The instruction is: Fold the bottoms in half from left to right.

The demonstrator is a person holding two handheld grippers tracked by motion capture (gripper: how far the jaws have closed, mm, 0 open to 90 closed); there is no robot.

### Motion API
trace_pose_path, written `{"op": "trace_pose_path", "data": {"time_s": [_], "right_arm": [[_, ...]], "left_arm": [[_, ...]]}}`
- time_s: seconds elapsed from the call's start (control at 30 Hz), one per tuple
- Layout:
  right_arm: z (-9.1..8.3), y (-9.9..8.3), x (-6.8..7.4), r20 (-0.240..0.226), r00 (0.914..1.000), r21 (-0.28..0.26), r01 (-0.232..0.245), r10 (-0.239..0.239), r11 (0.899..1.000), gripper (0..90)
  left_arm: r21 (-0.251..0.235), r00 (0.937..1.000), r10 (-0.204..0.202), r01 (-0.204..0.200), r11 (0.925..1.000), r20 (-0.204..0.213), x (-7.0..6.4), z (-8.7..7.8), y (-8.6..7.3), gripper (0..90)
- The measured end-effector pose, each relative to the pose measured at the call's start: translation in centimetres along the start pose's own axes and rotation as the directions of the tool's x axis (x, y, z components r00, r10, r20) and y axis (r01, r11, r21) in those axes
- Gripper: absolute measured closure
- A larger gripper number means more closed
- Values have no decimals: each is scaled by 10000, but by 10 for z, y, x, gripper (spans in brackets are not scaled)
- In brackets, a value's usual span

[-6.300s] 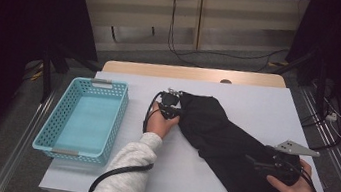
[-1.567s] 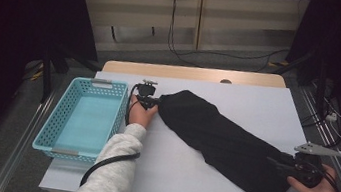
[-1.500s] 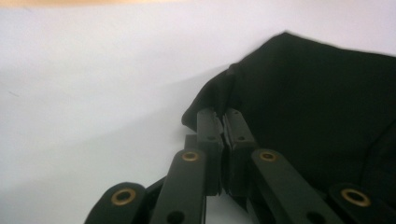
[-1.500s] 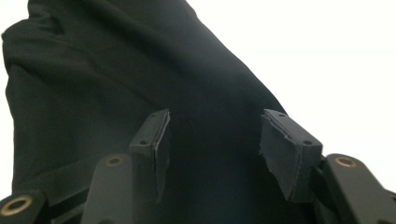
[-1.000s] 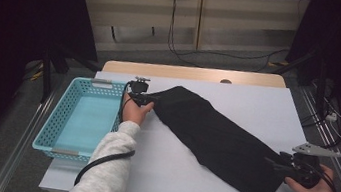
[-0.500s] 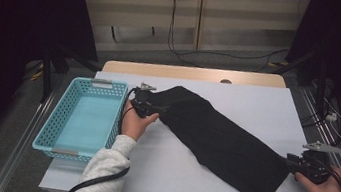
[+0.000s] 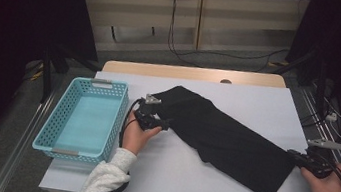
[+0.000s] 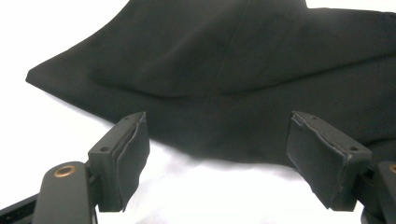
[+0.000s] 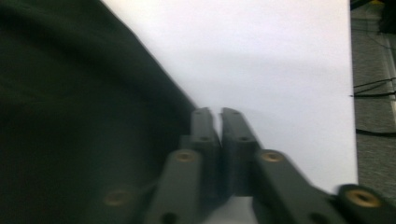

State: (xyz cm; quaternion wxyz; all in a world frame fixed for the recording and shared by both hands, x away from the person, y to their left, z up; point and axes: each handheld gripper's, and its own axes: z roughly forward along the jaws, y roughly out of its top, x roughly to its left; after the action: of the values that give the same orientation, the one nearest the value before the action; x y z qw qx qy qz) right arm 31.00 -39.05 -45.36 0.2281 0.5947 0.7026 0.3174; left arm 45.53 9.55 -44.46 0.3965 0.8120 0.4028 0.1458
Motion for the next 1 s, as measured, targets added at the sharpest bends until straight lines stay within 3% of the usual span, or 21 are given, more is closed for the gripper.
{"op": "trace_pose_path", "data": {"time_s": [0.03, 0.17, 0.23, 0.3, 0.37, 0.47, 0.53, 0.57, 0.6, 0.7, 0.73, 0.8, 0.9, 1.0], "right_arm": [[0, 0, 0, 178, 9998, 2, 122, -122, 9999, 874], [1, 0, -1, 211, 9995, 9, 242, -242, 9997, 890], [-1, 1, -1, 168, 9998, -144, 54, -51, 9999, 772], [-5, 1, 0, 422, 9991, -278, 120, -108, 9995, 725], [-11, 1, 0, 380, 9992, -570, -94, 115, 9983, 645], [-18, -1, 1, 390, 9992, -583, 66, -43, 9983, 667], [-17, -1, 3, 133, 9998, -607, 169, -162, 9980, 681], [-15, -1, 5, 245, 9994, -518, 255, -242, 9983, 683], [-11, 0, 5, 302, 9989, -359, 367, -357, 9987, 686], [2, 0, 4, 214, 9997, 191, 132, -136, 9997, 677], [4, -1, 3, 184, 9998, 56, 38, -39, 10000, 706], [5, 1, 3, -380, 9993, 167, -28, 34, 9999, 871], [4, 2, 2, -429, 9991, 296, 8, 5, 9996, 893], [-1, 2, -5, -145, 9997, 381, -172, 178, 9991, 895]], "left_arm": [[-111, 9996, -231, 233, 9997, 159, -1, 1, -1, 216], [-101, 9994, -217, 220, 9997, 280, -1, 0, -3, 210], [-82, 9993, -167, 170, 9998, 344, -3, -1, -3, 207], [-19, 9993, -51, 52, 10000, 383, -3, -3, -3, 205], [15, 9988, -30, 29, 10000, 487, -4, -4, -4, 201], [-21, 9986, 53, -52, 10000, 530, -6, -4, -5, 198], [-55, 9988, 96, -93, 9999, 490, -6, -4, -6, 196], [-85, 9994, 40, -37, 10000, 344, -6, -4, -6, 196], [25, 9984, 3, -5, 10000, 574, -4, -5, -6, 192], [-7, 9988, -12, 12, 10000, 499, -4, -4, -8, 187], [51, 9987, 56, -59, 10000, 500, -4, -5, -8, 187], [-29, 9988, 43, -42, 10000, 483, -3, -5, -8, 187], [-88, 9994, 44, -41, 10000, 346, -1, -6, -9, 187], [-107, 9994, 6, -3, 9999, 340, 1, -7, -9, 187]]}}
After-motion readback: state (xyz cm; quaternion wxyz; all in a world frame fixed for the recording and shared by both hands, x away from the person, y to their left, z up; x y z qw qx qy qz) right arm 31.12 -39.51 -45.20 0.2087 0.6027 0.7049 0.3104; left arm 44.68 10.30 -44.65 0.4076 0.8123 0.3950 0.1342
